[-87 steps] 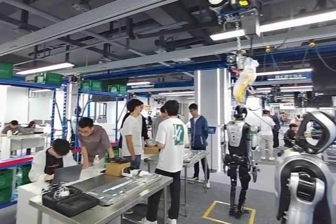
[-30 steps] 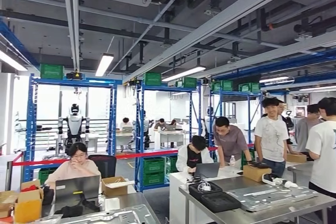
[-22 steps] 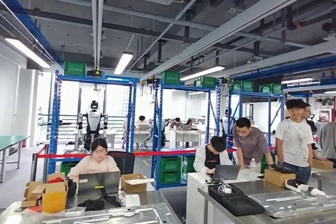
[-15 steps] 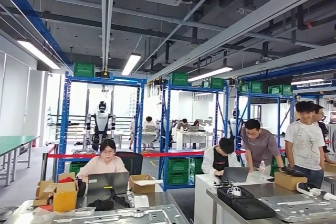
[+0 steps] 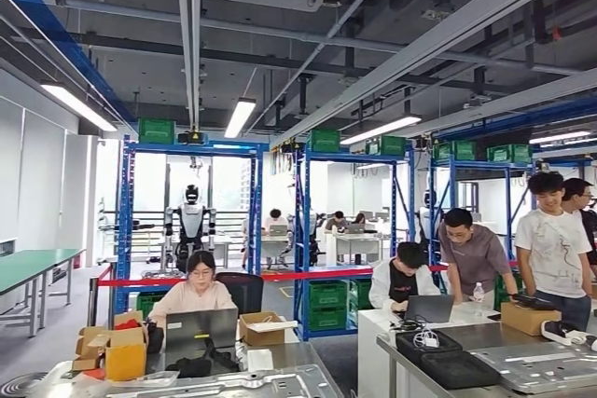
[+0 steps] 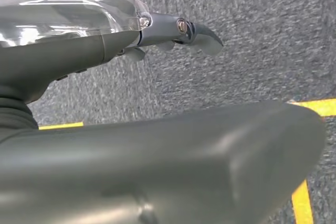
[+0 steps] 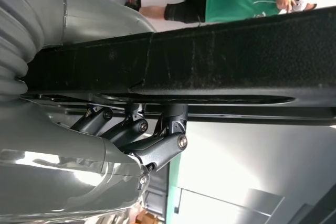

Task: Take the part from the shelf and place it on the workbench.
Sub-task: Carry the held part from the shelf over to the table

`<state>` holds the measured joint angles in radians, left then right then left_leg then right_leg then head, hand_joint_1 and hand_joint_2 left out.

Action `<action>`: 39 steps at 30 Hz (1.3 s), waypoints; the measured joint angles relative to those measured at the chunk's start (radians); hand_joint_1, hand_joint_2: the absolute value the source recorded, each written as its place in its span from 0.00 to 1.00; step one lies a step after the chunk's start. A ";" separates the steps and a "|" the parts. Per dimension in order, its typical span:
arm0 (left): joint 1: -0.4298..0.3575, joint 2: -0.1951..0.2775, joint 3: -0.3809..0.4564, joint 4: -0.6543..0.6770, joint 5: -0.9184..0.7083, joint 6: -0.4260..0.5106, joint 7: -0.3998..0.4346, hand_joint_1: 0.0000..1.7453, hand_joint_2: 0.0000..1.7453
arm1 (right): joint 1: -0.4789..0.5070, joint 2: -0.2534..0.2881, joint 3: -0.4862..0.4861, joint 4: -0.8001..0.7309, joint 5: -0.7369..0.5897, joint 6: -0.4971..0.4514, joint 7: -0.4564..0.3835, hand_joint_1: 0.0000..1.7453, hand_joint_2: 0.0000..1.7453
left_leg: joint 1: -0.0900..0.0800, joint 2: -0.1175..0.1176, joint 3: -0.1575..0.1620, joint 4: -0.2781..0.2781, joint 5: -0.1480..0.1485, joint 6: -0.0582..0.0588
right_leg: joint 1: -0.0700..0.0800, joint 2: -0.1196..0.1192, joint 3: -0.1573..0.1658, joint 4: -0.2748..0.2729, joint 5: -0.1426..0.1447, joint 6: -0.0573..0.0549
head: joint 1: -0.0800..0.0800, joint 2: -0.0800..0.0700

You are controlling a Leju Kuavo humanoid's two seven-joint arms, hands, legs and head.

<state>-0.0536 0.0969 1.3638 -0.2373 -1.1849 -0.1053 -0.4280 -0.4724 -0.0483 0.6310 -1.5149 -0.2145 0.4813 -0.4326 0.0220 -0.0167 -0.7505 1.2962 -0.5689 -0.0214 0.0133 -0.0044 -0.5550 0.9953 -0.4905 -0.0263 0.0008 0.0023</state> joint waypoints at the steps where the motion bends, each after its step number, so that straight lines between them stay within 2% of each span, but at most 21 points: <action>1: 0.001 0.000 0.000 0.000 0.000 -0.001 0.000 0.00 1.00 | 0.001 0.000 0.000 0.000 0.000 0.000 0.000 1.00 1.00 | 0.005 0.002 0.006 -0.016 0.020 -0.006 | -0.002 0.000 0.002 0.001 -0.003 0.004 | 0.000 0.000; 3: 0.001 0.001 0.000 0.000 0.000 -0.001 -0.001 0.00 1.00 | 0.001 0.001 0.000 0.001 0.000 0.000 0.000 1.00 1.00 | 0.015 0.010 0.061 -0.130 0.083 -0.020 | -0.009 -0.001 0.007 0.009 -0.014 0.016 | 0.000 0.000; 5: -0.002 0.001 0.000 0.000 0.000 -0.002 -0.001 0.00 1.00 | 0.000 0.003 0.000 0.001 0.000 0.000 0.000 1.00 1.00 | 0.017 0.015 0.107 -0.223 0.109 -0.019 | -0.010 -0.001 0.008 0.020 -0.027 0.031 | 0.000 0.000; 10: -0.001 0.002 0.000 0.000 0.000 -0.004 -0.004 0.00 1.00 | -0.001 0.004 -0.001 0.001 -0.001 0.001 0.000 1.00 1.00 | 0.007 0.012 0.124 -0.241 0.095 0.027 | -0.014 0.000 0.001 0.052 -0.043 0.054 | -0.001 0.000; 12: -0.001 0.004 0.000 0.000 0.000 -0.006 -0.006 0.00 1.00 | -0.003 0.004 -0.001 0.000 -0.001 0.001 -0.001 1.00 1.00 | 0.004 0.011 0.133 -0.242 0.087 0.039 | -0.015 0.001 -0.051 0.153 -0.083 0.057 | -0.001 0.000; 14: -0.001 0.004 0.000 0.000 0.000 -0.008 -0.008 0.00 1.00 | -0.002 0.003 -0.001 0.001 -0.001 0.001 -0.001 1.00 1.00 | -0.004 0.010 0.142 -0.242 0.078 0.047 | -0.015 0.001 -0.132 0.285 -0.123 0.054 | -0.001 0.000; 15: 0.000 0.004 0.000 0.000 0.000 -0.009 -0.009 0.00 1.00 | 0.000 0.003 -0.001 0.002 -0.001 0.001 -0.001 1.00 1.00 | -0.008 0.009 0.148 -0.242 0.072 0.050 | -0.013 0.001 -0.161 0.320 -0.125 0.051 | -0.001 0.000; 16: 0.000 0.004 0.000 0.000 0.000 -0.010 -0.010 0.00 1.00 | 0.001 0.003 -0.001 0.002 -0.001 0.001 -0.001 1.00 1.00 | -0.012 0.008 0.156 -0.242 0.066 0.052 | -0.010 0.002 -0.172 0.318 -0.107 0.045 | -0.001 0.000; 18: -0.001 0.004 0.000 0.000 0.000 -0.011 -0.013 0.00 1.00 | 0.000 0.003 -0.001 0.001 -0.001 0.001 -0.001 1.00 1.00 | -0.016 0.006 0.176 -0.243 0.052 0.053 | 0.004 0.003 -0.143 0.211 -0.022 0.027 | -0.001 0.000; 20: -0.003 0.000 0.000 0.000 -0.001 -0.011 -0.015 0.00 1.00 | -0.005 0.003 -0.001 0.001 -0.001 0.001 -0.001 1.00 1.00 | -0.016 0.004 0.194 -0.247 0.039 0.050 | 0.019 0.004 -0.102 0.093 0.031 0.004 | -0.001 0.000; 21: -0.004 -0.001 0.000 0.000 -0.001 -0.011 -0.016 0.00 1.00 | -0.009 0.003 -0.001 0.000 -0.001 0.001 -0.001 1.00 1.00 | -0.014 0.004 0.199 -0.250 0.035 0.046 | 0.024 0.004 -0.091 0.059 0.038 -0.005 | -0.001 0.000; 23: -0.005 -0.004 0.000 0.000 -0.002 -0.010 -0.016 0.00 1.00 | -0.013 0.003 -0.001 -0.001 -0.001 0.001 -0.001 1.00 1.00 | -0.012 0.004 0.210 -0.254 0.039 0.036 | 0.027 0.006 -0.071 0.026 0.026 -0.016 | -0.001 0.000; 25: -0.006 -0.005 0.000 0.000 -0.004 -0.011 -0.017 0.00 1.00 | -0.014 0.004 -0.001 -0.003 -0.001 0.001 -0.001 1.00 1.00 | -0.013 0.007 0.217 -0.235 0.037 0.029 | 0.021 0.006 -0.038 0.003 0.025 -0.018 | -0.001 0.000; 26: -0.007 -0.006 0.000 0.000 -0.005 -0.011 -0.017 0.00 1.00 | -0.017 0.005 -0.001 -0.004 -0.001 0.001 -0.001 1.00 1.00 | -0.012 0.007 0.205 -0.204 0.030 0.027 | 0.017 0.005 -0.021 -0.006 0.023 -0.018 | -0.001 0.000; 28: -0.008 -0.005 0.000 0.000 -0.006 -0.010 -0.018 0.00 1.00 | -0.019 0.006 -0.001 -0.005 -0.001 0.002 -0.001 1.00 1.00 | -0.008 0.008 0.141 -0.102 0.000 0.018 | 0.011 0.003 0.004 -0.013 0.010 -0.018 | 0.000 0.000; 30: -0.004 -0.003 0.000 0.000 -0.006 -0.010 -0.018 0.00 1.00 | -0.014 0.007 0.000 -0.004 -0.001 0.002 -0.001 1.00 1.00 | 0.000 0.008 0.069 -0.022 -0.037 0.004 | 0.006 0.004 0.028 -0.013 -0.011 -0.013 | 0.000 0.000; 31: -0.001 -0.003 0.000 0.000 -0.006 -0.010 -0.018 0.00 1.00 | -0.012 0.007 0.000 -0.004 -0.001 0.002 -0.001 1.00 1.00 | 0.005 0.008 0.048 -0.020 -0.041 -0.004 | 0.002 0.004 0.042 -0.013 -0.023 -0.009 | 0.000 0.000; 32: 0.001 -0.003 0.000 0.000 -0.006 -0.010 -0.018 0.00 1.00 | -0.010 0.007 0.000 -0.004 -0.001 0.002 -0.001 1.00 1.00 | 0.011 0.009 0.042 -0.048 -0.028 -0.011 | -0.002 0.005 0.059 -0.013 -0.036 -0.003 | 0.000 0.000; 34: 0.004 -0.004 0.001 0.000 -0.006 -0.010 -0.018 0.00 1.00 | -0.010 0.008 0.000 -0.004 -0.001 0.002 -0.001 1.00 1.00 | 0.024 0.015 0.056 -0.156 0.064 -0.027 | -0.009 0.005 0.094 -0.009 -0.067 0.012 | 0.000 0.000; 36: 0.003 -0.004 0.001 0.000 -0.006 -0.010 -0.017 0.00 1.00 | -0.012 0.010 0.001 -0.002 0.000 0.002 0.000 1.00 1.00 | 0.026 0.020 0.066 -0.225 0.133 -0.020 | -0.013 0.004 0.113 -0.007 -0.093 0.029 | 0.000 0.000; 39: 0.003 -0.004 0.001 0.000 -0.006 -0.010 -0.018 0.00 1.00 | -0.012 0.012 0.003 -0.002 0.000 0.002 0.000 1.00 1.00 | 0.016 0.016 0.076 -0.234 0.129 0.015 | -0.020 0.005 0.122 -0.002 -0.101 0.050 | 0.000 0.000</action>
<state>-0.0510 0.0931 1.3649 -0.2370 -1.1910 -0.1152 -0.4456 -0.4845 -0.0360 0.6339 -1.5171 -0.2148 0.4838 -0.4322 0.0380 -0.0006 -0.6749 1.0617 -0.4403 -0.0069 -0.0063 0.0004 -0.4326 0.9938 -0.5911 0.0237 0.0004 0.0023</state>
